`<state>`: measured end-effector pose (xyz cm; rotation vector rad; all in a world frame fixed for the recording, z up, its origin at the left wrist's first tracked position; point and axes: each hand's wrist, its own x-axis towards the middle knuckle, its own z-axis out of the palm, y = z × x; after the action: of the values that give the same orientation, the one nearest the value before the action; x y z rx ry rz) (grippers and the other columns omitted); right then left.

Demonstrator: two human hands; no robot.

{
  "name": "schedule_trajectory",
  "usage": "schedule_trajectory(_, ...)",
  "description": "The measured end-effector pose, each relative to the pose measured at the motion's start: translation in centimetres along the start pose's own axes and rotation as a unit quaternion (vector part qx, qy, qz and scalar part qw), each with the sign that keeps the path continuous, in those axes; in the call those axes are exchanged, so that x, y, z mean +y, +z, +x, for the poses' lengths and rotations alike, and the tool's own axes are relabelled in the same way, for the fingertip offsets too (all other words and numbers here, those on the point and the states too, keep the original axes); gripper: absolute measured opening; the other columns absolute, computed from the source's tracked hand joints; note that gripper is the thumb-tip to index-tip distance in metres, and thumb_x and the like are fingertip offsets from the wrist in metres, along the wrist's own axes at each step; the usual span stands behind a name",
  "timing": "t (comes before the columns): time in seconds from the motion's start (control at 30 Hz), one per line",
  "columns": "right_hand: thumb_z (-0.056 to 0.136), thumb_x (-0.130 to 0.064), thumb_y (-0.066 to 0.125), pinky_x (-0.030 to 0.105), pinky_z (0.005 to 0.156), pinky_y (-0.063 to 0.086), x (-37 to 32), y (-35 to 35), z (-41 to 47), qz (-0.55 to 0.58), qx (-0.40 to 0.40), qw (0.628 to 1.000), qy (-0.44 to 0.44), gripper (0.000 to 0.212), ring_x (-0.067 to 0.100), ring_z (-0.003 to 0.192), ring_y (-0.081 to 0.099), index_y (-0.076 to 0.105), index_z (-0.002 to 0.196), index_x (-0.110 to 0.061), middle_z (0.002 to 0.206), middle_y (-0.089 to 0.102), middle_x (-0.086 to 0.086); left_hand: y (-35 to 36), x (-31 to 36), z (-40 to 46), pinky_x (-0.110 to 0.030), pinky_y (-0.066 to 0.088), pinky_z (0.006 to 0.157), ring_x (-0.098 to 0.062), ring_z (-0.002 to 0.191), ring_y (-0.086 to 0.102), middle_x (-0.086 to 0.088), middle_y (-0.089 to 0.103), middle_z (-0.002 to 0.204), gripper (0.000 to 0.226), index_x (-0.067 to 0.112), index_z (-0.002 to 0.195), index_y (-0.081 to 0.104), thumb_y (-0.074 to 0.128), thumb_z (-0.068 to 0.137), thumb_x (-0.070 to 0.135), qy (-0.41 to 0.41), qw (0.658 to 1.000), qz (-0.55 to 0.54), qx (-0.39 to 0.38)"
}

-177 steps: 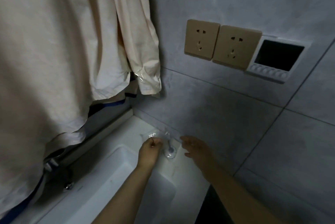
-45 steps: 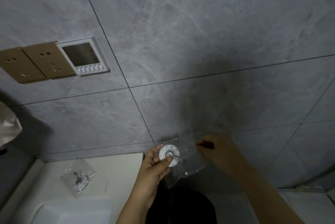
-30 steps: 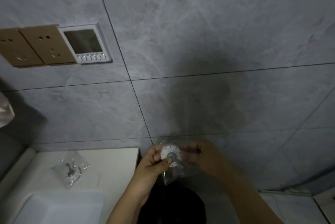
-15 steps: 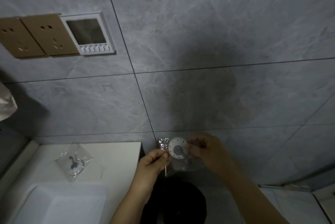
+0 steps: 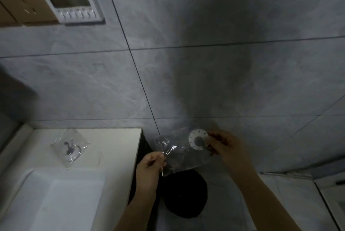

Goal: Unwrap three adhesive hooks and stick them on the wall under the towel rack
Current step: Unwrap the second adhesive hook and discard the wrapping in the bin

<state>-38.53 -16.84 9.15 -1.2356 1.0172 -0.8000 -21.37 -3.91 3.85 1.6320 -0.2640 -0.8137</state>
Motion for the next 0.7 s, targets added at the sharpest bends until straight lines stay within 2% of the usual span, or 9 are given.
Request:
schedule_trajectory(0.1,0.085,-0.002,0.062,0.027,0.058,0.048,3.4,-0.9,0.5,0.063,0.032,0.996,0.051,0.013,0.020,0.063,0.059,0.069,0.081,-0.013,0.073,0.065,0.015,0.4,-3.3,0.7,-0.024,0.049,0.063,-0.020,0.065,0.056,-0.010,0.064,0.069,0.019,0.008,0.076,0.068,0.059,0.086,-0.006,-0.040,0.999,-0.009,0.024)
schedule_trajectory(0.2,0.087,-0.005,0.059,0.037,0.070,0.046,7.3,-1.7,1.0,0.099,0.038,0.988,0.116,0.009,0.029,0.077,0.055,0.067,0.089,-0.004,0.084,0.062,0.019,0.4,-6.7,1.5,-0.027,0.047,0.065,-0.021,0.065,0.057,-0.012,0.064,0.068,0.021,0.007,0.072,0.067,0.058,0.085,-0.007,-0.094,0.995,0.018,0.027)
schedule_trajectory(0.37,0.087,-0.009,0.060,0.033,0.075,0.053,15.9,-2.5,2.4,0.115,0.039,0.972,0.201,0.010,0.023,0.084,0.064,0.068,0.092,-0.006,0.092,0.069,0.015,-0.4,-14.7,3.7,-0.028,0.051,0.067,-0.025,0.076,0.064,-0.017,0.069,0.082,0.018,0.009,0.077,0.068,0.059,0.087,-0.004,-0.159,0.984,0.070,0.034)
schedule_trajectory(0.47,0.087,-0.013,0.062,0.027,0.070,0.056,21.1,-2.9,3.1,0.095,0.022,0.971,0.219,0.014,0.016,0.077,0.067,0.074,0.081,-0.017,0.081,0.073,0.006,-0.8,-19.3,5.0,-0.032,0.052,0.074,-0.027,0.084,0.065,-0.018,0.069,0.092,0.012,0.006,0.085,0.068,0.060,0.088,-0.002,-0.175,0.979,0.097,0.046)
schedule_trajectory(0.57,0.087,-0.013,0.061,0.023,0.064,0.055,25.6,-3.4,4.2,0.098,0.028,0.965,0.243,0.020,0.015,0.073,0.065,0.074,0.073,-0.018,0.076,0.071,0.004,-0.3,-23.8,6.0,-0.042,0.049,0.084,-0.032,0.090,0.060,-0.022,0.065,0.096,0.012,0.001,0.087,0.066,0.056,0.090,-0.005,-0.199,0.972,0.123,0.027)
schedule_trajectory(0.63,0.088,-0.012,0.060,0.025,0.063,0.053,28.4,-3.5,5.1,0.112,0.033,0.960,0.254,0.023,0.016,0.074,0.063,0.071,0.070,-0.019,0.076,0.068,0.005,0.4,-26.5,7.0,-0.038,0.047,0.080,-0.030,0.086,0.056,-0.021,0.061,0.094,0.012,-0.004,0.092,0.065,0.054,0.090,-0.006,-0.211,0.968,0.135,0.032)
schedule_trajectory(0.7,0.088,-0.011,0.060,0.028,0.068,0.053,31.4,-3.4,6.0,0.132,0.035,0.953,0.269,0.020,0.020,0.080,0.060,0.068,0.071,-0.017,0.079,0.064,0.008,0.9,-29.7,8.2,-0.025,0.051,0.067,-0.025,0.078,0.057,-0.020,0.061,0.095,0.019,-0.011,0.106,0.063,0.054,0.090,-0.008,-0.219,0.964,0.142,0.049)
